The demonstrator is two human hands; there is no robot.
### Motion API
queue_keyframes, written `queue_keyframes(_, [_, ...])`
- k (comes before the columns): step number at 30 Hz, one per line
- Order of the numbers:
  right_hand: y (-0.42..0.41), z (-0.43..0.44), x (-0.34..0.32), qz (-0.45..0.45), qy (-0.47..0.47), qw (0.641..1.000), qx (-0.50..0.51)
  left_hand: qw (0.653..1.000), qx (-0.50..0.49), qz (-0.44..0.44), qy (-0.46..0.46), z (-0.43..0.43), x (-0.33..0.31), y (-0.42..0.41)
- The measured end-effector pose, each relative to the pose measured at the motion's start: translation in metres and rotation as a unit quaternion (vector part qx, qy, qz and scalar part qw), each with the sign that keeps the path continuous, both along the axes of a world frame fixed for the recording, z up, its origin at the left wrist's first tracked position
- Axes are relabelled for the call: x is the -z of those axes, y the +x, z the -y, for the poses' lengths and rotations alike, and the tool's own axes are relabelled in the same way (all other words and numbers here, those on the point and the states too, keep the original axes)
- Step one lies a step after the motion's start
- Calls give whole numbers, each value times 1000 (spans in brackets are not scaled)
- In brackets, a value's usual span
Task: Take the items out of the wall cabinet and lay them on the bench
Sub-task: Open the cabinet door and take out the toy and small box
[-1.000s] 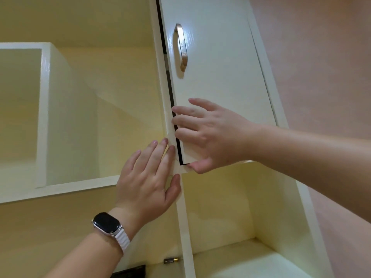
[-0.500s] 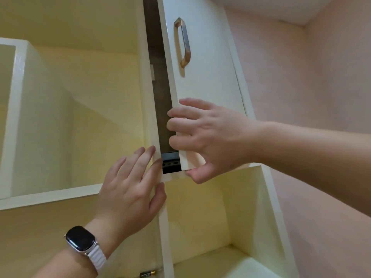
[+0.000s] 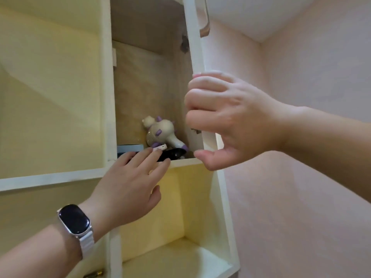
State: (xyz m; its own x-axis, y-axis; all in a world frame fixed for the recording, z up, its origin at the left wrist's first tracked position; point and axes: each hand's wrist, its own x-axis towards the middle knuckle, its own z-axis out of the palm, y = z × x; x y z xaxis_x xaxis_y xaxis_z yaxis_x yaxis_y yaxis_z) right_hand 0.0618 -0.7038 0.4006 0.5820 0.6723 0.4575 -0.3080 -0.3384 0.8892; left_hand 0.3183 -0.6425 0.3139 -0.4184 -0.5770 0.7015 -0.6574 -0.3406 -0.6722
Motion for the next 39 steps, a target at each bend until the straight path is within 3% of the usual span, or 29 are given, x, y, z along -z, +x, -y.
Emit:
queue_keyframes(14, [-118, 70, 24, 83, 66, 973, 203, 999, 18, 17, 25, 9, -2, 2])
queue_keyframes(21, [-96, 79, 33, 179, 106, 931, 299, 999, 16, 2, 35, 3, -1, -1])
queue_keyframes(24, [-73, 63, 39, 170, 156, 915, 331, 999, 10, 0, 38, 2, -1, -1])
queue_keyframes(28, [-27, 47, 59, 112, 238, 936, 235, 999, 6, -4, 47, 2, -2, -3])
queue_keyframes(32, [15, 55, 55, 74, 336, 933, 110, 996, 43, -33, 65, -3, -7, -4])
queue_keyframes(36, [60, 77, 35, 55, 440, 896, -3, 992, 110, -40, 52, -8, -36, -10])
queue_keyframes(39, [87, 88, 11, 25, 498, 866, -27, 994, 103, -23, 28, -5, -73, -6])
